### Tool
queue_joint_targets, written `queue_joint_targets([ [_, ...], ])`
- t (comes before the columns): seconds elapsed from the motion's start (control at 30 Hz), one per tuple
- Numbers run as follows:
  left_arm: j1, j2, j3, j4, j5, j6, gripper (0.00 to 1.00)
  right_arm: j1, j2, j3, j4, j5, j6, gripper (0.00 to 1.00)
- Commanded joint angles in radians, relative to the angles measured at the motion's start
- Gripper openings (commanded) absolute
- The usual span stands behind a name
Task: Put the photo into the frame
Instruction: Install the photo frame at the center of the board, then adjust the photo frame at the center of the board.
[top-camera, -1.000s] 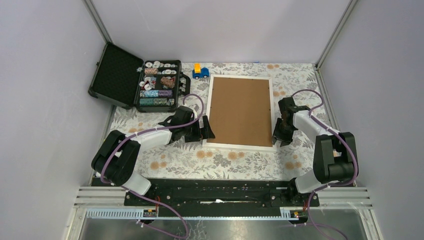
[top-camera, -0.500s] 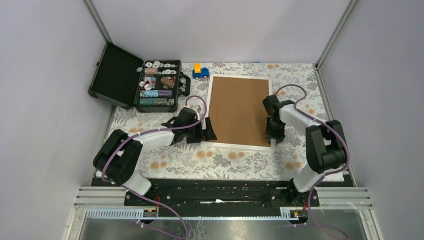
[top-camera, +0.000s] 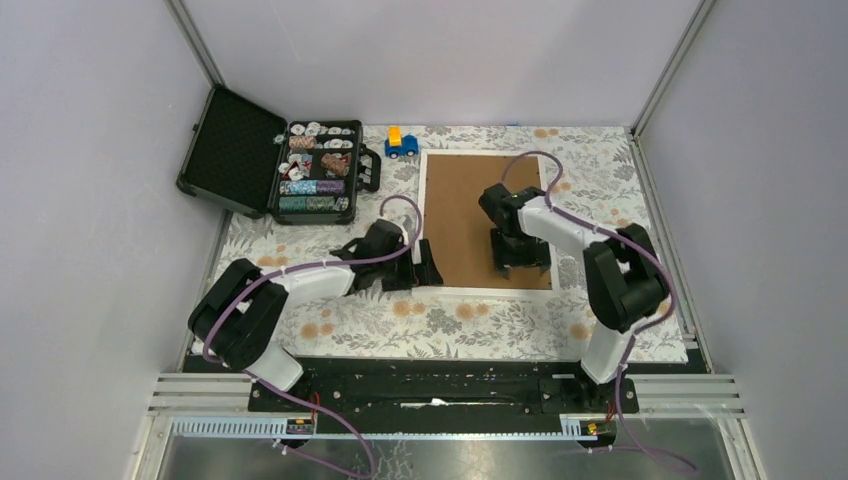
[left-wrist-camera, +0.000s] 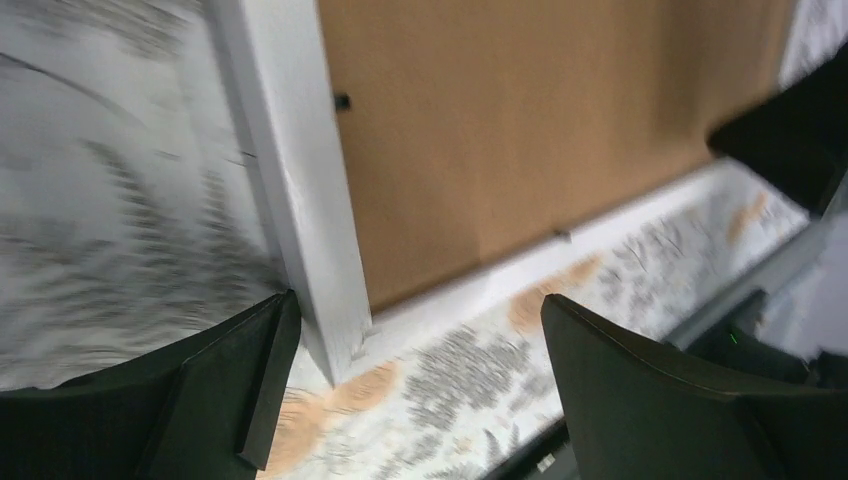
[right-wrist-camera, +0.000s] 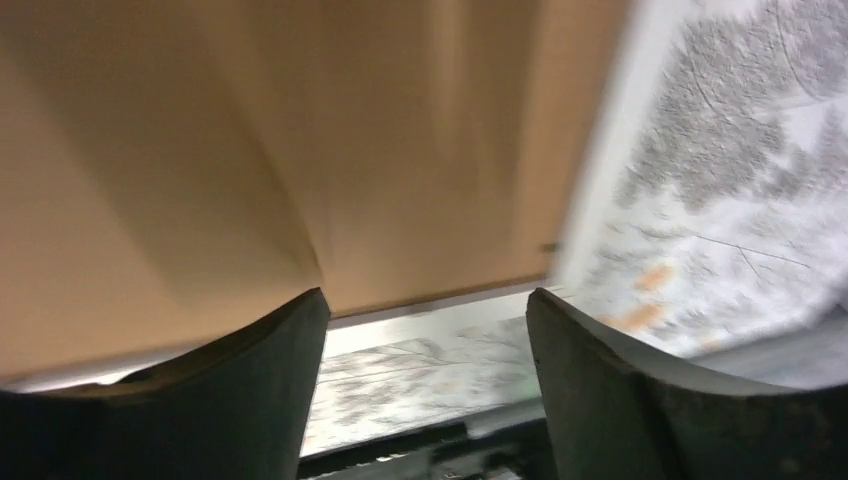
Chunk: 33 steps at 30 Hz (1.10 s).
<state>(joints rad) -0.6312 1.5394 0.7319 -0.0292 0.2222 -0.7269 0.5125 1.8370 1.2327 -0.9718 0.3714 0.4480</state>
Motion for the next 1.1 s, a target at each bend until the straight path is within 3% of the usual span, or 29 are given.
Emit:
queue_joint_targets([
  [0.0, -0.082, -0.042, -0.036, 0.119, 0.178, -0.078, 0.98, -0.076, -0.18, 0.109, 0.22, -0.245, 0.019, 0.88],
  [0.13, -0.088, -0.096, -0.067, 0.098, 0.163, -0.08, 0.99, -0.286, -0.183, 0.158, 0.27, -0.275, -0.039, 0.96],
  [0.3, -0.13, -0.089, -0.067, 0.099, 0.164, -0.088, 0.99, -0.418, 0.116, 0.357, 0.277, -0.239, -0.139, 1.0],
  [0.43, -0.194, -0.036, -0.039, 0.115, 0.155, -0.099, 0.99, -0.435, 0.36, 0.571, 0.223, -0.438, -0.194, 1.0],
  [0.6, -0.279, 0.11, 0.031, 0.208, 0.17, -0.134, 0.99, -0.433, 0.413, 0.585, 0.336, -0.73, -0.164, 1.0],
  [0.7, -0.349, 0.17, 0.115, 0.196, 0.175, -0.133, 0.99, -0.433, 0.422, 0.576, 0.338, -0.75, -0.147, 1.0],
  [0.8, -0.39, 0.093, 0.102, 0.184, 0.15, -0.108, 0.99, -0.435, 0.404, 0.545, 0.33, -0.668, -0.164, 1.0],
  [0.93, -0.277, -0.064, 0.097, -0.013, 0.046, -0.014, 0.99, -0.455, 0.383, 0.509, 0.322, -0.662, -0.144, 1.0],
  [1.07, -0.063, -0.215, 0.044, -0.053, -0.046, -0.01, 0.99, -0.484, 0.343, 0.445, 0.381, -0.747, -0.097, 1.0],
])
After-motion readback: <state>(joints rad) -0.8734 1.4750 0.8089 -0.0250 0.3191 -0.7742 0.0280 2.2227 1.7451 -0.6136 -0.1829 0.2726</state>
